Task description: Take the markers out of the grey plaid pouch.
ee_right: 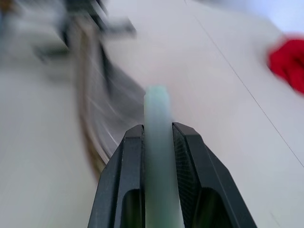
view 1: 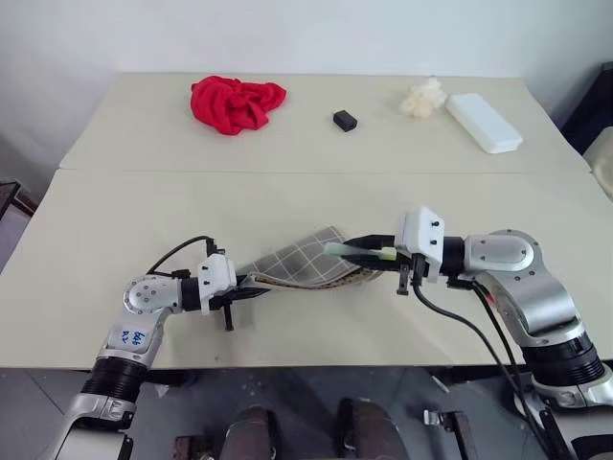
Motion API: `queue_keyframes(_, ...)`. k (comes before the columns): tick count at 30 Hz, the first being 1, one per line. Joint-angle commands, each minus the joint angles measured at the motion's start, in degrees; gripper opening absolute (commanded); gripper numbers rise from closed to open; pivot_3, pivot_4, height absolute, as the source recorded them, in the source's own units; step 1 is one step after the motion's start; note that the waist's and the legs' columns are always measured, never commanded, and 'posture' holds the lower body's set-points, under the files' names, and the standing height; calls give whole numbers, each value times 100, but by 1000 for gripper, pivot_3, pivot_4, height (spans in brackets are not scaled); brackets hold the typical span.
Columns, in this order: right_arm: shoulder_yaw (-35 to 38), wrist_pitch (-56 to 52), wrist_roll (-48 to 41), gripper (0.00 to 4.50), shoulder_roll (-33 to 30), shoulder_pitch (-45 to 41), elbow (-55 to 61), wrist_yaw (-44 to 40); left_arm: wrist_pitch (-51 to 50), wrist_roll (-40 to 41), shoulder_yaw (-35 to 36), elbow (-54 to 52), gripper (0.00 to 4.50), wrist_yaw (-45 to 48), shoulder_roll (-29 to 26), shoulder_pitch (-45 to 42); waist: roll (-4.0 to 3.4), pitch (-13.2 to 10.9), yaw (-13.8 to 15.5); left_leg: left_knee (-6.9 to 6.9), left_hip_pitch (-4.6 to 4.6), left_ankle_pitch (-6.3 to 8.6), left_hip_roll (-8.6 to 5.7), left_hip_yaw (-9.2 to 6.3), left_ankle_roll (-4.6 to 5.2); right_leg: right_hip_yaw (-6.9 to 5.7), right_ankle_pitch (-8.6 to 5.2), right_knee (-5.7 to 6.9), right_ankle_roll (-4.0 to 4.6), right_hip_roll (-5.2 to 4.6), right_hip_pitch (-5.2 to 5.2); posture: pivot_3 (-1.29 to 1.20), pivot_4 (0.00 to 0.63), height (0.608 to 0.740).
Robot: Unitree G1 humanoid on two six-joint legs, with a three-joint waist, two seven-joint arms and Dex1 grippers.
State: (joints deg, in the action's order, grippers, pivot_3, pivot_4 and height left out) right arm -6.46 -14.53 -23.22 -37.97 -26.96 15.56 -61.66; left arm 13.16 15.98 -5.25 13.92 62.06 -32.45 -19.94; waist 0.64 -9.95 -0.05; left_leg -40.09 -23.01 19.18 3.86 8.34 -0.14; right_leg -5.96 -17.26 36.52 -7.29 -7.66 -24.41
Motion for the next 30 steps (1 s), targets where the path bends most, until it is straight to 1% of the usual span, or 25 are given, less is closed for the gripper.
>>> queue_keyframes(1,592,-398,-709,488,-121,124,457,20,-47,64,149,-166,0,-25,3,28,1,0,35,-5,0,1,-1,-2,1,0,1,0,-1,-1,4,0,150,740)
queue_keyframes(3,1010,-863,-1090,488,-253,209,589,242,-126,192,228,-259,0,-4,20,56,0,0,38,-6,0,1,-1,-3,2,0,1,0,0,-2,4,0,150,740)
queue_keyframes(4,1357,-1208,-1278,488,-416,308,550,403,-182,279,275,-312,0,47,1,73,0,0,39,-5,0,1,-1,-3,2,0,1,0,0,-2,4,0,150,740)
queue_keyframes(6,1824,-1670,-1468,488,-664,520,456,632,-275,400,347,-383,0,115,-25,90,1,0,55,-5,-1,1,-1,-5,2,-1,1,0,0,-2,4,0,150,740)
queue_keyframes(8,2060,-2009,-1468,488,-887,780,386,798,-405,517,415,-456,0,169,-24,94,1,0,79,-3,-1,2,-1,-4,3,-1,2,-1,1,-2,4,0,150,740)
queue_keyframes(10,2180,-2273,-1190,488,-1086,1203,300,1093,-652,678,463,-598,0,226,-26,88,2,1,92,-2,1,2,0,-4,3,0,1,0,1,-2,4,0,150,740)
queue_keyframes(12,2144,-2405,-833,488,-1255,1608,224,1327,-905,818,493,-721,0,273,-30,77,2,1,104,-3,0,2,0,-2,3,1,2,-1,1,-2,3,0,150,740)
queue_keyframes(14,2145,-2488,-650,488,-1264,1852,137,1542,-1148,928,495,-828,0,340,-44,66,2,1,123,-2,1,2,0,-2,3,2,1,-1,1,-2,3,0,150,740)
queue_keyframes(17,2205,-2576,-384,488,-814,1917,-93,2349,-1739,1245,521,-1049,0,459,-71,-1,2,1,113,-3,1,1,0,1,3,3,2,-1,1,-1,3,0,150,740)
queue_keyframes(21,2213,-2374,-64,488,-417,2164,-177,2896,-2868,1851,698,-1297,0,377,-160,-231,0,3,124,-2,1,0,-1,2,1,5,2,0,1,-1,1,0,150,740)
queue_keyframes(23,2344,-1874,-1,1227,-274,2320,-62,2833,-3829,2276,911,-1286,0,137,-278,-393,0,2,150,-3,-1,0,0,-2,0,3,2,0,1,0,2,0,150,740)
queue_keyframes(24,2407,-1657,41,1416,-220,2351,-29,2834,-4155,2412,984,-1298,0,41,-316,-431,-1,2,141,-3,-3,0,0,-4,0,3,2,-1,0,1,2,0,150,740)
queue_keyframes(26,2521,-1626,-100,2123,-218,2353,52,2729,-4913,2641,1072,-1243,0,-178,-414,-496,-1,2,129,-3,-2,0,-1,-1,0,6,2,-1,0,0,2,0,150,740)
queue_keyframes(27,2620,-1460,-272,2399,-270,2356,150,2466,-5595,2733,1041,-1128,0,-334,-564,-562,-1,2,127,-3,-1,0,-1,-2,1,6,2,0,0,0,2,0,150,740)
queue_keyframes(28,2704,-1209,-399,2774,-325,2370,244,2170,-6146,2854,1079,-1001,0,-500,-638,-633,-1,2,127,-2,1,0,-1,-1,0,7,2,0,0,0,2,0,150,740)
queue_keyframes(29,2760,-1006,-464,3028,-351,2389,301,1961,-6510,2933,1119,-932,0,-618,-675,-678,-2,2,122,-1,2,0,-1,-3,0,6,2,1,0,2,2,0,150,740)
queue_keyframes(30,2806,-937,-568,3455,-419,2441,368,1718,-6905,3079,1284,-828,0,-866,-656,-750,-2,2,114,1,3,0,0,-3,-1,7,2,0,0,4,2,0,150,740)
